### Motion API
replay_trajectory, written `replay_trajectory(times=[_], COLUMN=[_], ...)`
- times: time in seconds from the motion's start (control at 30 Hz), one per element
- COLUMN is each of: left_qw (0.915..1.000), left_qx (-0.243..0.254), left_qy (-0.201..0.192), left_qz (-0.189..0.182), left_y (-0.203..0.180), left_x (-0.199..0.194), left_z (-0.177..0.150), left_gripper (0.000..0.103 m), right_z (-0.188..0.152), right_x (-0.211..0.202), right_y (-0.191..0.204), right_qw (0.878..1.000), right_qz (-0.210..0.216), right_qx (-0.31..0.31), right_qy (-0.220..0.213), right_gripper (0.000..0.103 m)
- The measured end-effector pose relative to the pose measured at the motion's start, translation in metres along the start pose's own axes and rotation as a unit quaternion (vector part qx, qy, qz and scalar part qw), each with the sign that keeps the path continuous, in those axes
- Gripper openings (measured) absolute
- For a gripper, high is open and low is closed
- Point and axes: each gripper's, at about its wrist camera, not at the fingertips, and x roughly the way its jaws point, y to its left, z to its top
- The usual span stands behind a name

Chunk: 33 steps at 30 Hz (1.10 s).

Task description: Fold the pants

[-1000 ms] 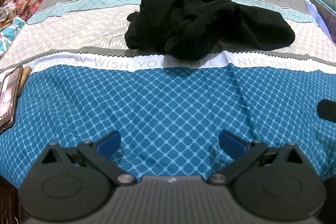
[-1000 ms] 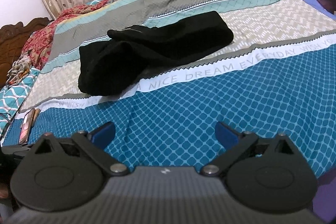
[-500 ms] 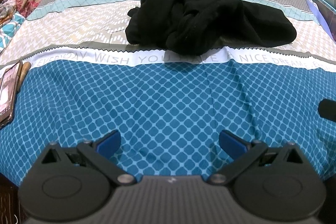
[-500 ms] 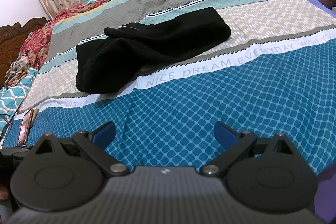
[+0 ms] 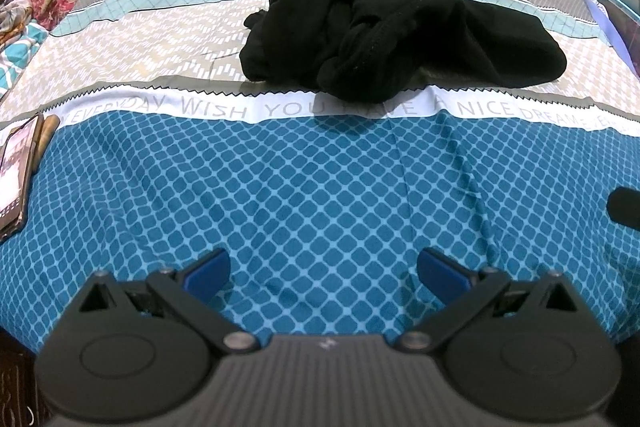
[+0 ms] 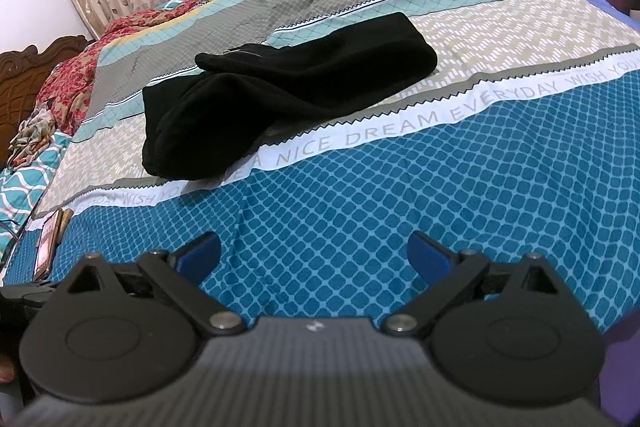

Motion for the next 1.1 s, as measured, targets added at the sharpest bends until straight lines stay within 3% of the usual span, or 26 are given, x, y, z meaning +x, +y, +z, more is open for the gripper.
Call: replay_trajectory(times=[0.87,0.97,1.0,1.1], left_qw=[1.0000,0.9992,0.9979,0.9866], left_qx=[-0.005,-0.030,-0.046,-0.118], left_qy=[0.005,0.000,-0.001,0.003], left_qz=[-0.004,-0.028,-0.045,-0.112], left_y=[0.006,0.021,0.029,0.058], left_x=[0.002,-0.001,-0.002,-0.001], left_z=[0.002,0.016,0.024,0.050], left_gripper=[0.103,0.103,0.103,0.103], right_z=[-0.002,0.000,0.002,0.014], right_x=[0.000,0.001,0.001,0.005], right_y=[-0.001,-0.003,-0.004,-0.007], right_qw=[1.000,1.000,1.000,1.000], right_qz=[-0.004,-0.007,-0.008,-0.007], right_qx=[0.006,0.001,-0.003,-0.018], right_qy=[-0.002,-0.007,-0.009,-0.012], right_gripper=[0.100,0.096,0.089,0.080])
